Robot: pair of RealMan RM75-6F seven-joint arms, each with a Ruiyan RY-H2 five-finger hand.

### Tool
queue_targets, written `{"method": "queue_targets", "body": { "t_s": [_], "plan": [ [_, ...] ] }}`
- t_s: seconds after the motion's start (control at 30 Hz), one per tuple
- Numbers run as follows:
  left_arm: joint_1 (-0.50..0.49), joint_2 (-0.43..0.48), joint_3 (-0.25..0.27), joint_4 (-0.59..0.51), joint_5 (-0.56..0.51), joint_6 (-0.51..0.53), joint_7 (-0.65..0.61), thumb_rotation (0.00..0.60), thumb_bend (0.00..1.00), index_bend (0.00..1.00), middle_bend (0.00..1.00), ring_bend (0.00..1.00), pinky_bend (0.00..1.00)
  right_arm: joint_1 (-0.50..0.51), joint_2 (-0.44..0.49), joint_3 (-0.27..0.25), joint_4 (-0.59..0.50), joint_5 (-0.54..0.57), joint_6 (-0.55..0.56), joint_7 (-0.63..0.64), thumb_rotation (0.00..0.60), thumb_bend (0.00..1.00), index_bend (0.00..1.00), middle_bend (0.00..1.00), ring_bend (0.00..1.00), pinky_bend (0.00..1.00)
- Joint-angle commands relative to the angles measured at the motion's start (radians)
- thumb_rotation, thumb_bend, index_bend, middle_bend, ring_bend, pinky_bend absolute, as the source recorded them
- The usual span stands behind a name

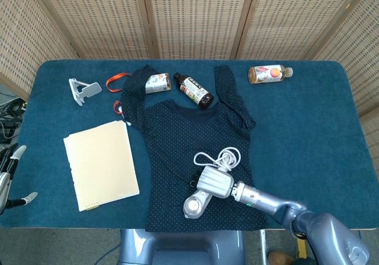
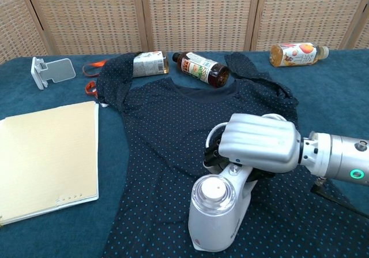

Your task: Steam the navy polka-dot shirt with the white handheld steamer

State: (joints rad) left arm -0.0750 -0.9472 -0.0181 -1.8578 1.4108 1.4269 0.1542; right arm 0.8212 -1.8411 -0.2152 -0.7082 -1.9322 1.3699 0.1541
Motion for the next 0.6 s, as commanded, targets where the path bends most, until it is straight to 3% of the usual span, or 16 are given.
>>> {"method": "queue_targets", "body": {
  "t_s": [0.03, 0.27, 0.6],
  "plan": [
    [0.001, 0.001, 0.000, -0.002, 0.000, 0.002, -0.001, 0.600, 0.00, 0.00, 0.00, 0.00, 0.00, -0.006, 0.013, 0.009, -0.016, 0.020, -0.019, 0.003, 0.600, 1.00, 0.82, 0.63, 0.65, 0.94],
    [0.001, 0.001, 0.000, 0.000, 0.000, 0.003, -0.001, 0.600, 0.00, 0.00, 0.00, 0.00, 0.00, -0.024, 0.034, 0.014, 0.037, 0.039, -0.029, 0.005, 0.600, 1.00, 0.82, 0.63, 0.65, 0.94],
    [0.000, -0.008, 0.000, -0.004, 0.001, 0.003, 0.021, 0.600, 0.00, 0.00, 0.00, 0.00, 0.00, -0.069, 0.033, 0.028, 0.232, 0.101, -0.092, 0.082, 0.600, 1.00, 0.82, 0.63, 0.65, 0.94]
  ]
}}
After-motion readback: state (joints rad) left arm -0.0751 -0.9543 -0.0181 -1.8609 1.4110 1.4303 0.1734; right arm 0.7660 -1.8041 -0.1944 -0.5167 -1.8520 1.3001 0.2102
